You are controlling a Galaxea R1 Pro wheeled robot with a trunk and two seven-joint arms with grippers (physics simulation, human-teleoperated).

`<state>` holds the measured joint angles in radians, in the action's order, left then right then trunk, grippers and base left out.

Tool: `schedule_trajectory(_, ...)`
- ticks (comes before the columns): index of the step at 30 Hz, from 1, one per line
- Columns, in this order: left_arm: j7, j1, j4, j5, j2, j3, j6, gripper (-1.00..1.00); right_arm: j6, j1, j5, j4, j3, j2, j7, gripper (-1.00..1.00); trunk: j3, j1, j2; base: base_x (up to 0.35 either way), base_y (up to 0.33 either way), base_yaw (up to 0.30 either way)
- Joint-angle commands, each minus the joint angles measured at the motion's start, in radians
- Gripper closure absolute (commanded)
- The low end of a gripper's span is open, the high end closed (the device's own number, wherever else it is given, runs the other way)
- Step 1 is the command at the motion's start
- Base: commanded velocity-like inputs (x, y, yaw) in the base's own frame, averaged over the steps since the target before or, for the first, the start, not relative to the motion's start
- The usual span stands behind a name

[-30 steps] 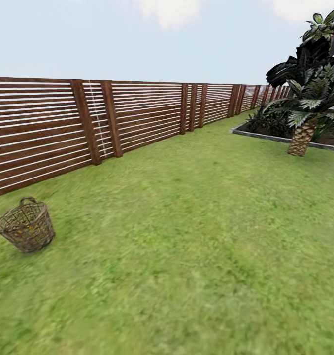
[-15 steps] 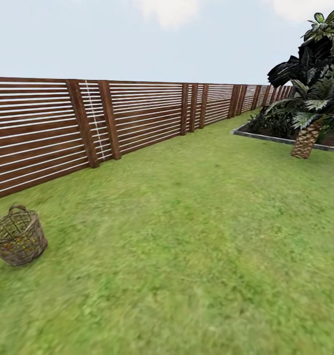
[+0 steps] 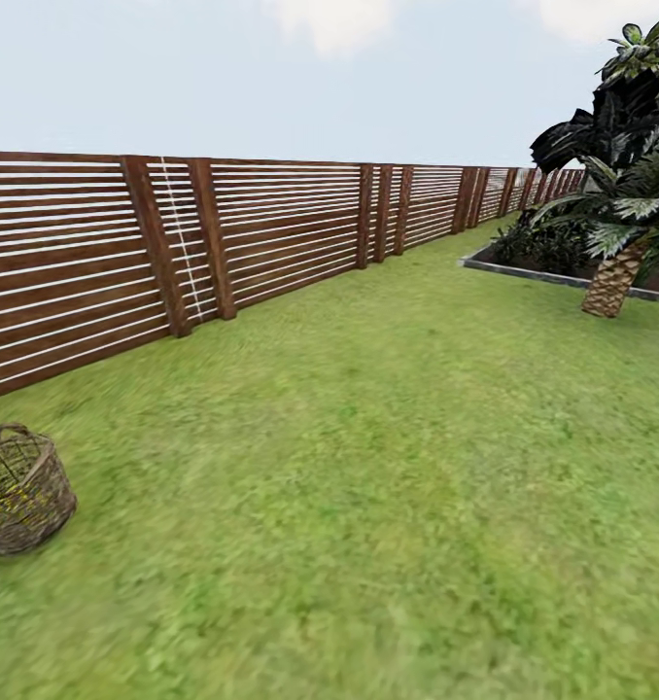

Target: Take the three Easter eggs out of the wicker basket on the lawn in the garden, then place them on the lawn next to a single tree (choose any tree) so that all three eggs are next to the same tree and none are left in the basket.

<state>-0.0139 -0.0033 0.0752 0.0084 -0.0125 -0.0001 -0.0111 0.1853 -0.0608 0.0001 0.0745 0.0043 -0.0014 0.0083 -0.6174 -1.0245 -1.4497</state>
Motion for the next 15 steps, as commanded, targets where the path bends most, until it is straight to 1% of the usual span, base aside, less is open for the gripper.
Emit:
schedule_trajectory(1,-0.001,0.0,0.0,0.001,0.0,0.0,-0.001,-1.0,0.003,-0.001,0.0,-0.001,0.0,0.0,0.001,-1.0,-0.001,-0.001,0.0,0.338,0.0,0.0)
schedule_trajectory(15,-0.001,0.0,0.0,0.001,-0.001,0.0,-0.001,-1.0,0.004,-0.001,0.0,-0.001,0.0,0.0,0.001,-1.0,-0.001,-0.001,0.0,0.338,0.0,0.0)
